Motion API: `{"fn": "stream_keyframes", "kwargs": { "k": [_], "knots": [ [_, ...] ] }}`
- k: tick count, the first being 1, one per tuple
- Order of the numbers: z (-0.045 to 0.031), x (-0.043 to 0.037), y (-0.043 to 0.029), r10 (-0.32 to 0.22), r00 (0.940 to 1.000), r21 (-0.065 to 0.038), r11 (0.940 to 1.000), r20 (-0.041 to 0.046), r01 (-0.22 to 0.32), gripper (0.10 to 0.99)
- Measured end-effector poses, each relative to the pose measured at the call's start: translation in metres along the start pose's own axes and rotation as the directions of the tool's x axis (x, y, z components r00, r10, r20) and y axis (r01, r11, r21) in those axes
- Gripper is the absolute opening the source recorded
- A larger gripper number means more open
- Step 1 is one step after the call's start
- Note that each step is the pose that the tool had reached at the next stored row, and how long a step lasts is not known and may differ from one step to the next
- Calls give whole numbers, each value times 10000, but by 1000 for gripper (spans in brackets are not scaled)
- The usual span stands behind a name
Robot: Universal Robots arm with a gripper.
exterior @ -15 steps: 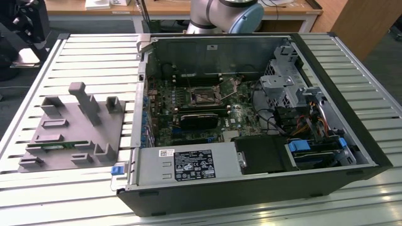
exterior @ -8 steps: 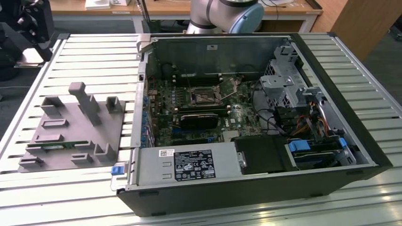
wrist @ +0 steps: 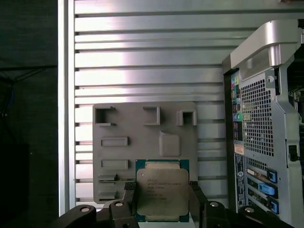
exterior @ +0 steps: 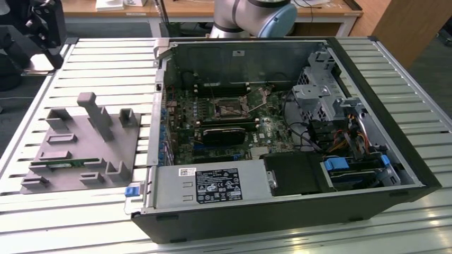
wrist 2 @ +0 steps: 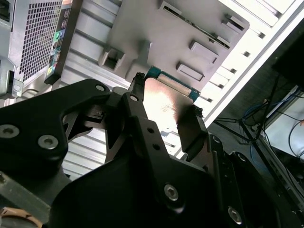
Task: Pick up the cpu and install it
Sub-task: 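Pick up the cpu and move it towards the insertion slot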
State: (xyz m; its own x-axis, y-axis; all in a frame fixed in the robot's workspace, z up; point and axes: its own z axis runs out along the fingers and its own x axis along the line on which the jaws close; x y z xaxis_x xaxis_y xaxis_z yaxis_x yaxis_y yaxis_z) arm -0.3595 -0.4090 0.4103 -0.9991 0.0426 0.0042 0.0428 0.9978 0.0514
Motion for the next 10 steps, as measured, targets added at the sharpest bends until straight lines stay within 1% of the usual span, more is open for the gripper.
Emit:
{"fn": "stream_keyframes", "kwargs": {
  "k": [10],
  "knots": [
    [0,-114,5,1,10000,0,10000,0,-1,529]
  ]
}}
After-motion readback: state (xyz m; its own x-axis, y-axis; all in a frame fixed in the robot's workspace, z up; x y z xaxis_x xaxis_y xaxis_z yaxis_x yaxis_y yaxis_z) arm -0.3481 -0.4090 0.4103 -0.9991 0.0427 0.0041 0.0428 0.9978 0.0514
